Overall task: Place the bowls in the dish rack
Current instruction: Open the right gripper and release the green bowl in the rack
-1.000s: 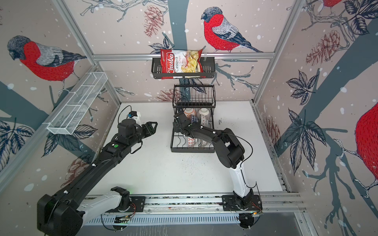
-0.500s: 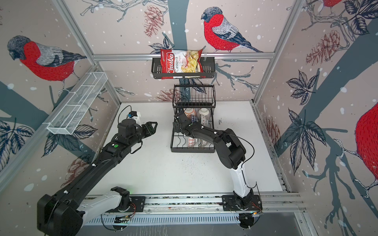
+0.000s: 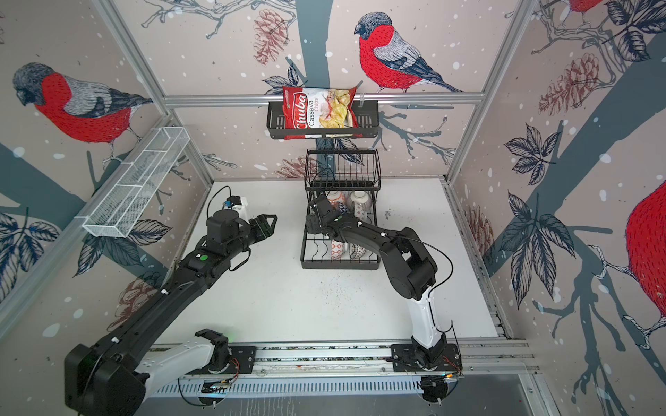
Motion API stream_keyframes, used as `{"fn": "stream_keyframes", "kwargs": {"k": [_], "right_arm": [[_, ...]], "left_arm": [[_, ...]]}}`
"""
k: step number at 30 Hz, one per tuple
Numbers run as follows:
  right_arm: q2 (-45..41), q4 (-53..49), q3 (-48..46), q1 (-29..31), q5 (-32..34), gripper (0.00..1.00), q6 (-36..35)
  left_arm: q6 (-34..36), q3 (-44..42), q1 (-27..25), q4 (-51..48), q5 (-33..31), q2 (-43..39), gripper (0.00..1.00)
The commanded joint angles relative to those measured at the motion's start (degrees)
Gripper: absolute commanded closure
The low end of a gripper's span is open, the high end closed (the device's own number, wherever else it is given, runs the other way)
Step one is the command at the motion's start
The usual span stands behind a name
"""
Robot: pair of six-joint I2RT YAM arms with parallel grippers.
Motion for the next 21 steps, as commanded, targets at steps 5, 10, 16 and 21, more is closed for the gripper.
{"fn": "stream_keyframes", "kwargs": {"k": [5,10,16,21], "right_arm": [[-1.9,0.7,-0.3,-0.2,-1.3,0.11,0.1],[-4.3,2.6,-1.3,-0.1,-2.9,0.11,-0.8],[-8.1,6.2,-3.5,0.1,-6.1,0.11,-3.0],[-10.5,7.4,-5.0,0.1,-6.9,0.11,-3.5]], "left_arm": [[0.1,-0.1,0.1,0.8,0.4,-0.5,0.34],[0.2,-0.1,0.1,0.8,0.0,-0.5,0.33],[0.3,-0.4,0.3,1.0,-0.6,-0.5,0.33],[0.3,-0.7,0.6,1.0,-1.0,-0.8,0.34]]}}
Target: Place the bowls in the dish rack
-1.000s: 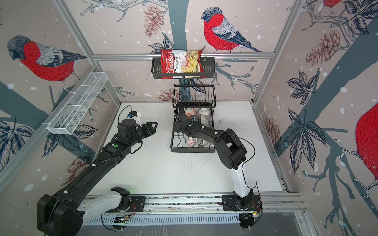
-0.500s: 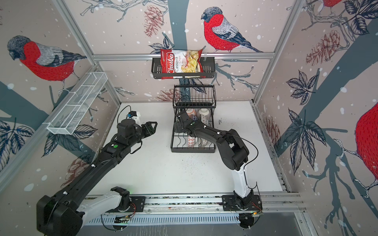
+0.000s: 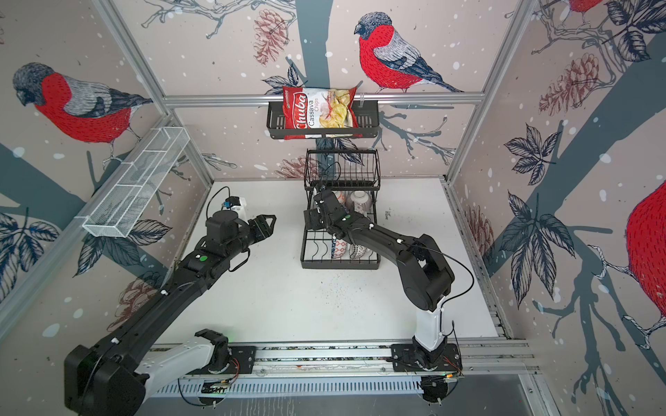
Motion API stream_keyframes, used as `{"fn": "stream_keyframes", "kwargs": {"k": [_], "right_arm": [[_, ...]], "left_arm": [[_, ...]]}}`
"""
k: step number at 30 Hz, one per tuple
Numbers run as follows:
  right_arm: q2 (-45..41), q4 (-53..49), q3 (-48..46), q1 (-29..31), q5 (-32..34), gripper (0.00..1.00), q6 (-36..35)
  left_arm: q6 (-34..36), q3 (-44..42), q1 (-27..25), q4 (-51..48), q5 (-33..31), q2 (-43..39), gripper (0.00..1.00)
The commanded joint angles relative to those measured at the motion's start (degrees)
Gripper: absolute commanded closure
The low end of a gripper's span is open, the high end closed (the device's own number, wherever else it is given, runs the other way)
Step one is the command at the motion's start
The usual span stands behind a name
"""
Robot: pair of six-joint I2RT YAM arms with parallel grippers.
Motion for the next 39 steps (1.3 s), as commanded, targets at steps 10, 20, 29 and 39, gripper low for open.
{"fn": "stream_keyframes", "kwargs": {"k": [10,20,29,39], "right_arm": [[-9.9,5.9,-8.5,-0.2,-0.2,0.11,-1.2],[-29.1,4.5,-26.0,-9.6,9.1,0.01,4.1],[-34.8,0.8,-31.1,-26.6,16.3,0.00,5.5],[-30.4,27.0,-45.6,-39.1,19.6,0.00,-2.2]], "left_arm": [[0.1,-1.1,0.9,1.5,-2.2,-0.2,0.33],[1.5,-5.2,4.3,3.2,-17.0,-3.7,0.32],[-1.1,-12.8,6.3,7.1,-42.2,-9.3,0.02],[12.8,-17.8,6.6,22.1,-52.6,1.0,0.02]]}}
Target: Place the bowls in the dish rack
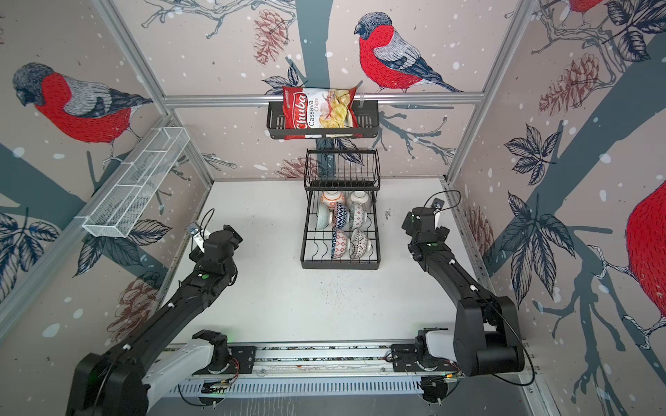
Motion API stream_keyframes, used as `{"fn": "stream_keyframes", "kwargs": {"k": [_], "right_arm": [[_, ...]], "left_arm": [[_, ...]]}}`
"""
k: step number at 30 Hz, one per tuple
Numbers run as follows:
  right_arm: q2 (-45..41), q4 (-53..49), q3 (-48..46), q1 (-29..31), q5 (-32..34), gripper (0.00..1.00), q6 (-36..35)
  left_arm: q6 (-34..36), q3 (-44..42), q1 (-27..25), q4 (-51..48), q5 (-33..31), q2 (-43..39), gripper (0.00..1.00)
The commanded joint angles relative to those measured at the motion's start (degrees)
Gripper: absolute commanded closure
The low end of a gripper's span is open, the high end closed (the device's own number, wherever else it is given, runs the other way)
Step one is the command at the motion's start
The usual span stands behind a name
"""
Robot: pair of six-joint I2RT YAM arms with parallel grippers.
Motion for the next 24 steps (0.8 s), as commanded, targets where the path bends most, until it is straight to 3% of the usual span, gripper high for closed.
{"fn": "stream_keyframes", "kwargs": {"k": [1,9,14,19,21,24], "right_arm": [[1.5,16.3,-4.6,-1.3,0.6,0.00,-5.1],[5.4,37.7,-14.9,-5.0,-4.4,0.00,-9.5],[9.0,53.7,-22.2,-5.3,-10.0,0.00,-11.3],[10.3,59.7,-25.3,-4.6,-16.9,0.00,-14.8],[10.5,60.9,-25.8,-4.7,-17.3,0.00,-14.8],[10.5,60.6,-25.6,-4.8,-17.3,0.00,-14.7]], "left_arm": [[8.2,-0.9,0.2,10.3,-3.5,3.8,0.02],[20.2,-7.4,1.0,30.7,2.7,9.9,0.02],[21.5,-11.5,3.3,41.9,6.8,13.2,0.02],[26.5,-12.0,4.0,49.4,9.5,20.4,0.02],[29.0,-13.0,4.2,56.1,9.9,23.8,0.02],[30.0,-12.1,5.2,57.1,13.7,26.0,0.02]]}}
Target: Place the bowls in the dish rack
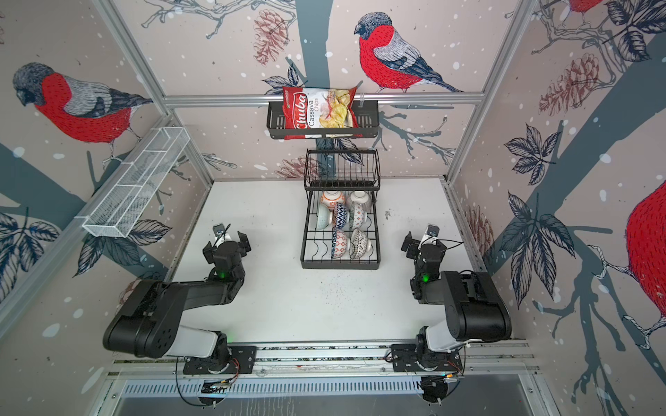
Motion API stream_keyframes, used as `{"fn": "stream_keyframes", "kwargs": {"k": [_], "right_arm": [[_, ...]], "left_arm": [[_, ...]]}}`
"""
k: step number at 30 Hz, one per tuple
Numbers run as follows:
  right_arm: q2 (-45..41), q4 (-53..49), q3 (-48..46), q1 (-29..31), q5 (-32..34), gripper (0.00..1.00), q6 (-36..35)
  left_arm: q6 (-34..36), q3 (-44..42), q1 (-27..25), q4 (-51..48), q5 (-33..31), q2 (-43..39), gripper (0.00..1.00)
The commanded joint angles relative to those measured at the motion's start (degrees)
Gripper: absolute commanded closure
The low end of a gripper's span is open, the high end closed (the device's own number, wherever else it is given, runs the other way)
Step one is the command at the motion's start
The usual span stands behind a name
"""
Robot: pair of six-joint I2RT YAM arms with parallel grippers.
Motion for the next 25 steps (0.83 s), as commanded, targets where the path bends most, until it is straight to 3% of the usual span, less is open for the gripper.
{"fn": "stream_keyframes", "kwargs": {"k": [1,2,5,7,8,14,25], "right_arm": [[0.1,5.0,0.0,0.0,-2.4,0.00,-1.1],[0.1,4.9,0.0,-0.1,-2.4,0.01,-1.0],[0.1,4.5,0.1,-0.6,-2.5,0.00,-0.4],[0.1,4.6,0.1,-0.6,-2.5,0.00,-0.4],[0.1,4.7,0.1,-0.6,-2.6,0.01,-0.4],[0.0,4.6,0.1,-0.6,-2.5,0.00,-0.5],[0.1,4.5,0.2,-0.7,-2.7,0.00,-0.4]], "left_arm": [[2.9,0.6,1.4,8.8,6.0,2.6,0.02],[3.9,-0.4,1.7,13.4,7.1,4.4,0.01],[1.6,-2.1,3.6,11.6,12.8,2.4,0.01],[2.5,-6.9,4.1,26.0,13.0,6.2,0.02],[2.7,-8.1,4.2,28.3,13.6,6.5,0.02],[1.4,-4.8,4.2,20.1,12.0,5.5,0.02],[1.9,-5.2,4.2,21.8,12.2,6.0,0.02]]}}
